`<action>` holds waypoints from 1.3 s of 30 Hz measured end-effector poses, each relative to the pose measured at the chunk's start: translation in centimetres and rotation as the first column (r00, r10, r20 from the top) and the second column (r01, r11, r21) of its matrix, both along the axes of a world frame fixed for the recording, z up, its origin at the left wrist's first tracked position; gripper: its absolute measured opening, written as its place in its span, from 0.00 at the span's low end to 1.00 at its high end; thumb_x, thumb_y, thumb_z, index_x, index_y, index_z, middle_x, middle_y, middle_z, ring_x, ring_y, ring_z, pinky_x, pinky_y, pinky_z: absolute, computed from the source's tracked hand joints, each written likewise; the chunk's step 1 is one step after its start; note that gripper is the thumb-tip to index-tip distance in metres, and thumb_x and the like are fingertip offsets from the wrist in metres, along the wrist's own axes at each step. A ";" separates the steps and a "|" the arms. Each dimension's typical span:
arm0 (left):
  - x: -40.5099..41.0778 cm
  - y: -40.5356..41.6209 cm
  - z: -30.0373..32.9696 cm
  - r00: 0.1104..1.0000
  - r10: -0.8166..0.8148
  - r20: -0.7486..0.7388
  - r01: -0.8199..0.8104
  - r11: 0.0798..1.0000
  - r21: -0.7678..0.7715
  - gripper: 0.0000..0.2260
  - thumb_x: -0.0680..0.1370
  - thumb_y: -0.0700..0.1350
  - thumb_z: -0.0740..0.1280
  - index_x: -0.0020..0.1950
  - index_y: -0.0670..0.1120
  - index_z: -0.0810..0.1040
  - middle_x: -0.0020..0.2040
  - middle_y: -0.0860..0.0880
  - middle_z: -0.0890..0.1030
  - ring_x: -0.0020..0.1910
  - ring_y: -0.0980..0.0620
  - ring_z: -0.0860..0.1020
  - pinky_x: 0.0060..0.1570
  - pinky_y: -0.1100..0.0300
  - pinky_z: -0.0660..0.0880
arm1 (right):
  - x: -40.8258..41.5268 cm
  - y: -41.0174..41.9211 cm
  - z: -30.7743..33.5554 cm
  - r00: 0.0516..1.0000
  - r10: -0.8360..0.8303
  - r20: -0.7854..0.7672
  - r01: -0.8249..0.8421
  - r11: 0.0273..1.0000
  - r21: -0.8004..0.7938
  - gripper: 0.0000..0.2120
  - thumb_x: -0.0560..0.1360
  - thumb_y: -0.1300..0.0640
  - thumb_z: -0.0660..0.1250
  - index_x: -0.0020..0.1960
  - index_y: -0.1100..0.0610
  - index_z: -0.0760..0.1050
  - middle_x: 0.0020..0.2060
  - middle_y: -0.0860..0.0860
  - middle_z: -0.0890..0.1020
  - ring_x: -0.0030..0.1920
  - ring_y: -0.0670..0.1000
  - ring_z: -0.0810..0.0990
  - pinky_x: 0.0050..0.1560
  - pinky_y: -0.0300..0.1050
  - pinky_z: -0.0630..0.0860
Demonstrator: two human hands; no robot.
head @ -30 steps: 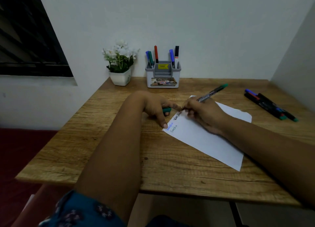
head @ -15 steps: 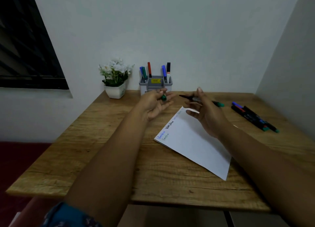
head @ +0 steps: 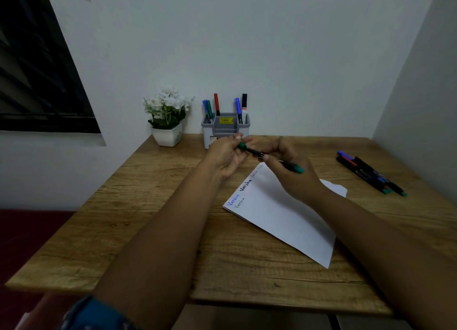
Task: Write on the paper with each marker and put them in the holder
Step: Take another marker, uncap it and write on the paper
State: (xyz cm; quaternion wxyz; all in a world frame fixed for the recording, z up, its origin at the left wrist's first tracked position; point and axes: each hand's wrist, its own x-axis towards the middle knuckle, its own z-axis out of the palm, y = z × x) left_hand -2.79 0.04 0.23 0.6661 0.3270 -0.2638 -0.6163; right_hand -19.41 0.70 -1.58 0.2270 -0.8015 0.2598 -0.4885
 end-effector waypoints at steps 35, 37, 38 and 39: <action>1.7 0.1 -0.2 0.883 0.256 0.392 -0.169 0.955 -0.243 0.14 0.78 0.36 0.66 0.61 0.42 0.66 0.56 0.39 0.79 0.46 0.46 0.82 0.45 0.52 0.81 | 1.2 -2.3 -1.1 0.988 -0.055 -0.147 0.038 0.992 -0.117 0.13 0.77 0.58 0.69 0.61 0.56 0.80 0.44 0.49 0.85 0.43 0.43 0.82 0.44 0.34 0.76; 1.4 0.0 -0.1 0.821 0.348 0.453 -0.220 0.924 -0.312 0.12 0.78 0.38 0.68 0.58 0.45 0.68 0.56 0.41 0.80 0.46 0.49 0.82 0.41 0.56 0.81 | 2.0 -2.3 0.0 0.978 -0.070 -0.194 0.063 0.997 -0.039 0.17 0.76 0.59 0.70 0.65 0.54 0.77 0.44 0.49 0.84 0.41 0.46 0.84 0.46 0.42 0.81; 1.3 -0.1 -0.3 0.783 0.398 0.479 -0.248 0.905 -0.346 0.12 0.77 0.38 0.68 0.56 0.48 0.69 0.56 0.43 0.80 0.46 0.50 0.82 0.40 0.56 0.81 | 2.4 -2.4 0.6 0.969 -0.066 -0.237 0.074 0.997 0.022 0.21 0.76 0.58 0.71 0.67 0.52 0.73 0.45 0.49 0.83 0.41 0.47 0.84 0.47 0.46 0.82; 1.3 -0.3 -0.5 0.735 0.448 0.509 -0.272 0.883 -0.383 0.12 0.77 0.39 0.69 0.54 0.51 0.70 0.56 0.44 0.80 0.46 0.50 0.83 0.41 0.54 0.82 | 2.9 -2.7 1.1 0.954 -0.050 -0.296 0.077 0.994 0.080 0.26 0.75 0.58 0.71 0.70 0.50 0.68 0.45 0.48 0.81 0.41 0.48 0.84 0.47 0.49 0.83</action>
